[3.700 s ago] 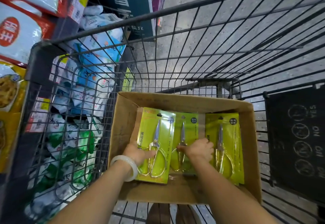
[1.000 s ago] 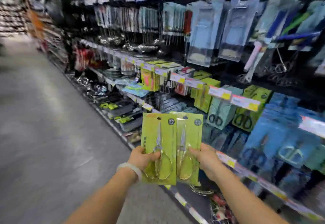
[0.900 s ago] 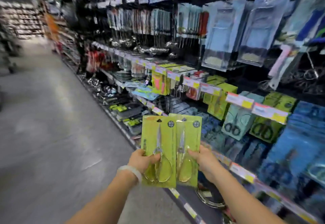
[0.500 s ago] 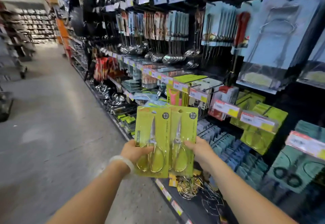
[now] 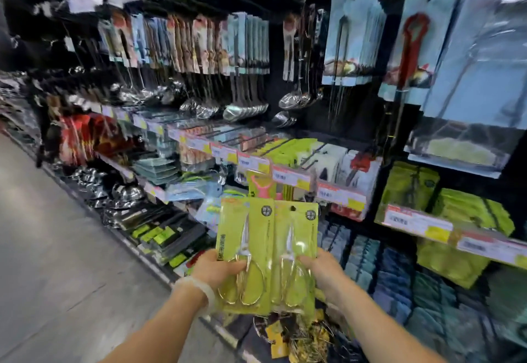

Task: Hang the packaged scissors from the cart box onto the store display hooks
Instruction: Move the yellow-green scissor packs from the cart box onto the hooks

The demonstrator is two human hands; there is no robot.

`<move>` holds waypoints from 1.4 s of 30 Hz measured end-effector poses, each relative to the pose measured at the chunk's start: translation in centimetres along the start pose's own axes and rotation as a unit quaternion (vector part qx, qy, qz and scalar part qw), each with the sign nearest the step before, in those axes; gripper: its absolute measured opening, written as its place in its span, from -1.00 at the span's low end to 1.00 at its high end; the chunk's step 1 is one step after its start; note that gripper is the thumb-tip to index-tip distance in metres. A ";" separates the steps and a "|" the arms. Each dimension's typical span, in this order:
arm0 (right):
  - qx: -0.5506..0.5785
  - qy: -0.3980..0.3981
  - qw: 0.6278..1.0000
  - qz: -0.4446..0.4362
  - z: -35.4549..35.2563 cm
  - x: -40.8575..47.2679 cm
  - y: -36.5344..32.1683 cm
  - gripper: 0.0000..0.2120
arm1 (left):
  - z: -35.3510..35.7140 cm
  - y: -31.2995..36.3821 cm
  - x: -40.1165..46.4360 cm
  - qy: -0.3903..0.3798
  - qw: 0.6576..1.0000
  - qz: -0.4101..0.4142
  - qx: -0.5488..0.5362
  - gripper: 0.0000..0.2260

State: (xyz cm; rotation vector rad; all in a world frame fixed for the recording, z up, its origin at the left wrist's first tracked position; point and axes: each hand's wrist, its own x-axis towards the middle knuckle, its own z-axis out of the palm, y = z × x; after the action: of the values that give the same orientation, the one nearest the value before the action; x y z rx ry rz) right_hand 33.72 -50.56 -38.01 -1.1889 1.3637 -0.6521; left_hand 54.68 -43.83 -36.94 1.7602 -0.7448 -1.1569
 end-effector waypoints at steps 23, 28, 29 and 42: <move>0.105 0.156 0.982 0.003 2.9 8.0 -4.8 -0.65 | -2.8 4.3 13.3 -0.242 0.965 0.036 0.095 -0.30; 0.106 0.192 0.975 0.012 2.3 9.1 -4.6 -0.59 | -2.7 3.6 14.2 -0.249 0.965 0.015 0.082 -0.20; 0.074 0.211 0.974 0.028 2.3 9.6 -4.5 -0.54 | -2.5 3.7 14.0 -0.250 0.965 0.008 0.083 -0.23; -0.054 0.108 0.992 -0.035 6.1 6.3 -3.1 -0.89 | 1.7 3.5 12.7 -0.280 0.953 0.055 0.101 -0.14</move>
State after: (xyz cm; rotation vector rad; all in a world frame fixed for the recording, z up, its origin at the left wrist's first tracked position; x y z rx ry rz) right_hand 41.41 -55.77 -38.81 -1.2858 1.5608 -0.7829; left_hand 57.98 -56.54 -39.11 1.5274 -1.3206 -1.5688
